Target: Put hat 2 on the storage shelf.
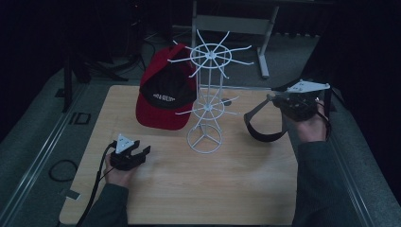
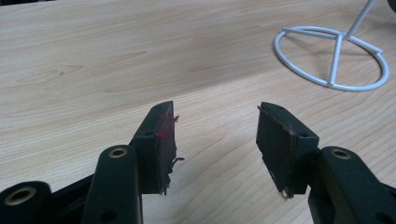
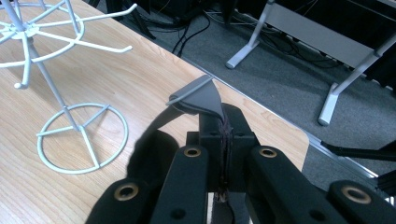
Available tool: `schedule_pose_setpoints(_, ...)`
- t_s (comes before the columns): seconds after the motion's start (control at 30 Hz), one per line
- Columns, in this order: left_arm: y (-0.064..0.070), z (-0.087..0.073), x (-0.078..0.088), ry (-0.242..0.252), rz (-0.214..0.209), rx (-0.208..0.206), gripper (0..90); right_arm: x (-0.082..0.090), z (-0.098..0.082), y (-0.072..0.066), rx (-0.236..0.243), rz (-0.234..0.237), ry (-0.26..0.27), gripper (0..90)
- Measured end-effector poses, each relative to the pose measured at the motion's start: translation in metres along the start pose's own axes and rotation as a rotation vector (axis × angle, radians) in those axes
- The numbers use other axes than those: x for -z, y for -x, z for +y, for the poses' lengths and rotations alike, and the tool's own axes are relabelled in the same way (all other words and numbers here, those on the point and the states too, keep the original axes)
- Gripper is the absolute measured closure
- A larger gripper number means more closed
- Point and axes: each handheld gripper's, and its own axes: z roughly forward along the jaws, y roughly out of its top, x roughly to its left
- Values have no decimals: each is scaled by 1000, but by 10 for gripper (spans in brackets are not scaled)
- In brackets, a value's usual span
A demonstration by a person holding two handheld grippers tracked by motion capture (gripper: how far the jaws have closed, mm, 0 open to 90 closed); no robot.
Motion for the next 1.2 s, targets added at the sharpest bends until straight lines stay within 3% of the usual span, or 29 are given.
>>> schedule_pose_setpoints(0.2,0,0,0,0,0,0,475,4,2,0,-4,14,16,887)
schedule_pose_setpoints(0.6,0,0,0,-1,-2,0,475,13,5,-12,37,64,44,886)
schedule_pose_setpoints(1.2,1,0,0,-2,-4,2,474,28,17,-21,88,94,71,886)
